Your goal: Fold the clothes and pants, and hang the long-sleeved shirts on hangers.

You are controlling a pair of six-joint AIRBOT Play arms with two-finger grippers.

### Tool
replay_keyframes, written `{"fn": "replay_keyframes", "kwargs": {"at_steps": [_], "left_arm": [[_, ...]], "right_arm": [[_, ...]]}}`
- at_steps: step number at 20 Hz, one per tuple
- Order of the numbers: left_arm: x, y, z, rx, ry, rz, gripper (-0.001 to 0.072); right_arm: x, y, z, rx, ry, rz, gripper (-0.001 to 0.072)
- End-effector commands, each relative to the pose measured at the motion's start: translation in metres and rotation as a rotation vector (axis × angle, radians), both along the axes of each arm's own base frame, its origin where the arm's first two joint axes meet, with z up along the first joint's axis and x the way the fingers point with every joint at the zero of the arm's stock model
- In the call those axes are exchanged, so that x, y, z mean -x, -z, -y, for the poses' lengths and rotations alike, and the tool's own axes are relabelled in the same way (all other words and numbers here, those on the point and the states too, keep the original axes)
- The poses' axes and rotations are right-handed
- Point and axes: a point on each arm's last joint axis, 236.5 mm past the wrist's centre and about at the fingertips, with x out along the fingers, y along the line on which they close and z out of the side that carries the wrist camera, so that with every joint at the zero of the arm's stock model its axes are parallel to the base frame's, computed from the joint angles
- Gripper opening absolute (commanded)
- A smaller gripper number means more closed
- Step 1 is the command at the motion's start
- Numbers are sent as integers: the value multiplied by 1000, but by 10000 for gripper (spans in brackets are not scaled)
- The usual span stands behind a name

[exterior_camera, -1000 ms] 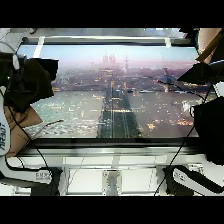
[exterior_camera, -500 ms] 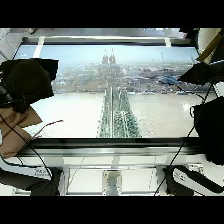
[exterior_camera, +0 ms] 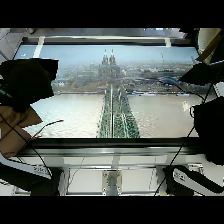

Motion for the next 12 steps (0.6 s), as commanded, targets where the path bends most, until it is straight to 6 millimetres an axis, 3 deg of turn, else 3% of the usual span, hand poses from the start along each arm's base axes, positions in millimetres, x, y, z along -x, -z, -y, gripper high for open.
{"fn": "replay_keyframes", "kwargs": {"at_steps": [1, 3, 4, 5, 6, 8, 9, 12], "left_arm": [[-31, 11, 6, 69, -26, 134, 677], [-31, 21, 10, 94, -27, 120, 641], [-29, 23, 11, 97, -28, 113, 512], [-29, 21, 11, 96, -27, 114, 156], [-30, 16, 11, 91, -25, 123, 34], [-34, -13, 12, 72, -19, 176, 31], [-39, -39, 16, 62, -16, 234, 30], [-50, -142, 44, 61, 7, 470, 30]], "right_arm": [[0, 0, 0, -1, 6, -4, 4], [0, 0, 0, -1, 7, -2, 4], [-1, 0, 0, -1, 7, -1, 4], [-1, 0, 0, -1, 7, 0, 4], [-1, 0, 0, -1, 7, 0, 4], [-1, 0, 0, 1, 7, 0, 4], [-1, 0, 1, 4, 7, -1, 4], [0, 3, 6, 27, 12, -5, 4]]}}
